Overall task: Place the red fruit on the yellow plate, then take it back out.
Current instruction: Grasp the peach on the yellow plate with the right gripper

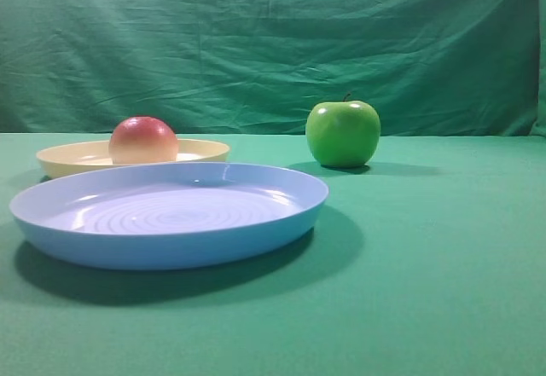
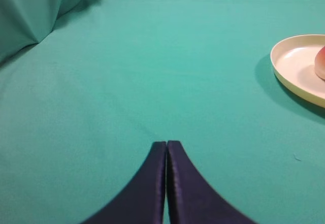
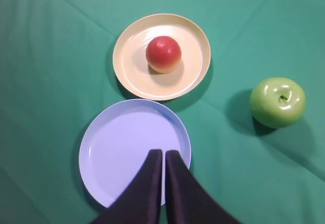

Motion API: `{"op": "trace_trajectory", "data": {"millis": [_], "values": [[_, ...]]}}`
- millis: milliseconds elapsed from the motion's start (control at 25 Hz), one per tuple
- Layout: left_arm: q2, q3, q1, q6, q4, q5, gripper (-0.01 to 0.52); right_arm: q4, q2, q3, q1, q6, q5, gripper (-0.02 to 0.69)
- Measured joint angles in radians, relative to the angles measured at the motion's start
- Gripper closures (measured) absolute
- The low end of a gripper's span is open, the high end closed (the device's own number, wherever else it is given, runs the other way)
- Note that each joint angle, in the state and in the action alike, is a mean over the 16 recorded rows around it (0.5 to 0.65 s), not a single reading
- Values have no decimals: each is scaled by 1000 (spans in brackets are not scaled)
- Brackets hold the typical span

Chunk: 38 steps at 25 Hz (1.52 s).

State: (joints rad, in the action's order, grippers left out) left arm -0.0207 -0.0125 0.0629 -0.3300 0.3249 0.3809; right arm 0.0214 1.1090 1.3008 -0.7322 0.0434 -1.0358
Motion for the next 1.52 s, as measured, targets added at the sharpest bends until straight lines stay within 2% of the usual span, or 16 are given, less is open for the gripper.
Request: {"op": "trace_trajectory", "data": {"millis": [360, 600, 840, 1120, 1520], "values": [[0, 0, 0, 0, 0, 0, 514, -124, -258, -100, 16, 120, -52, 665], [0, 0, 0, 0, 0, 0, 514, -184, -411, -164, 120, 168, -20, 665], [0, 0, 0, 0, 0, 0, 514, -204, -569, -326, 305, 179, 137, 665], [0, 0, 0, 0, 0, 0, 514, -205, -766, -622, 517, 180, 383, 665], [0, 0, 0, 0, 0, 0, 514, -207, -1026, -1064, 650, 180, 670, 665]]}}
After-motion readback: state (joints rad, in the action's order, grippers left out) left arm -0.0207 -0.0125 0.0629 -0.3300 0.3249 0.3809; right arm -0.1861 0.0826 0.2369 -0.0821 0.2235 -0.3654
